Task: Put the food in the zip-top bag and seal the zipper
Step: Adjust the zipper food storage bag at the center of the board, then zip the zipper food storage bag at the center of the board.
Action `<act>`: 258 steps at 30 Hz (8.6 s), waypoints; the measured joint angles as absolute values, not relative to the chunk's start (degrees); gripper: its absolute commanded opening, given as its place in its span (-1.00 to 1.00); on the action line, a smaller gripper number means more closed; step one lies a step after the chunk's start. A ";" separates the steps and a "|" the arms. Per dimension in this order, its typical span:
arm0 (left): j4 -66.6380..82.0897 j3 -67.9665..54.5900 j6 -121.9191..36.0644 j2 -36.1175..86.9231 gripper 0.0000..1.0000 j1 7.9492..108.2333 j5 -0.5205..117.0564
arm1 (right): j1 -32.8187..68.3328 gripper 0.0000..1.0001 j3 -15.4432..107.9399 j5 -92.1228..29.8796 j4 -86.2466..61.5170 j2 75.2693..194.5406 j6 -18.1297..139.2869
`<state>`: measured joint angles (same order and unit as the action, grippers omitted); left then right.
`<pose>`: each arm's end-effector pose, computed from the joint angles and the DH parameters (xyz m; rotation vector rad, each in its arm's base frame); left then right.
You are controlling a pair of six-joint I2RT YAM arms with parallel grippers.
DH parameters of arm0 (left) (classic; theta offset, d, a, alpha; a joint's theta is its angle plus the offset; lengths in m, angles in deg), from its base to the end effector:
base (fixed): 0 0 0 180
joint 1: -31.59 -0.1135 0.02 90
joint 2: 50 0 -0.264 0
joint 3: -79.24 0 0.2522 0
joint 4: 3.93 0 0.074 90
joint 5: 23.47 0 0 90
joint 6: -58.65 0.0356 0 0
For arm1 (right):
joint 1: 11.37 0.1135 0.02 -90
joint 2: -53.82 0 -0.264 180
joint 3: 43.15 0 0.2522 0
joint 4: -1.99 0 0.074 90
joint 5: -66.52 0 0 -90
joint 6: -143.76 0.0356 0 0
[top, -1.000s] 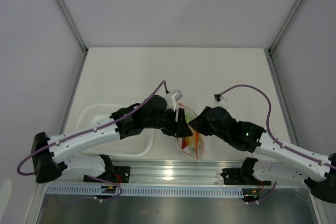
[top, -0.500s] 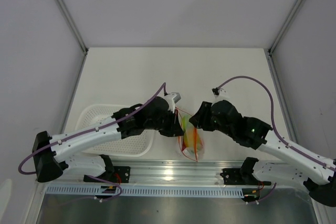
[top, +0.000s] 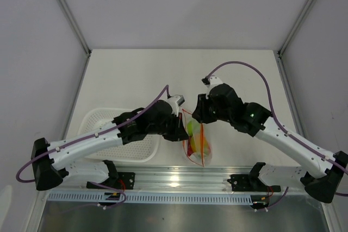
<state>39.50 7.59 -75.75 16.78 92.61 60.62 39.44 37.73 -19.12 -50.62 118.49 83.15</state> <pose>0.1193 -0.2229 0.3093 0.4196 2.4461 -1.0284 0.1521 0.1823 0.3575 -0.3827 2.2605 0.6791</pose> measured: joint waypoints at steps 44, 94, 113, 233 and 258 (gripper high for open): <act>40.66 7.31 -74.39 11.29 0.63 92.61 62.34 | 39.57 -1.00 38.53 -23.19 -44.81 123.51 92.94; 43.74 6.65 -67.31 14.68 -0.99 93.50 65.14 | 35.24 0.10 30.16 -14.18 -45.94 107.34 93.38; 45.58 6.30 -54.72 7.78 -0.99 91.34 40.14 | 29.60 0.17 24.74 -38.75 -46.03 100.78 69.84; 21.69 7.70 -53.89 7.75 -0.34 93.57 47.96 | 36.14 -1.00 19.76 -59.16 -34.90 100.17 80.18; 22.19 7.48 -53.78 8.45 -0.63 94.09 49.84 | 36.86 -1.00 19.83 -56.45 -35.15 100.22 84.07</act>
<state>22.19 7.48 -53.78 8.45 94.09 49.84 36.86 19.83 -56.45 -35.15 100.22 84.07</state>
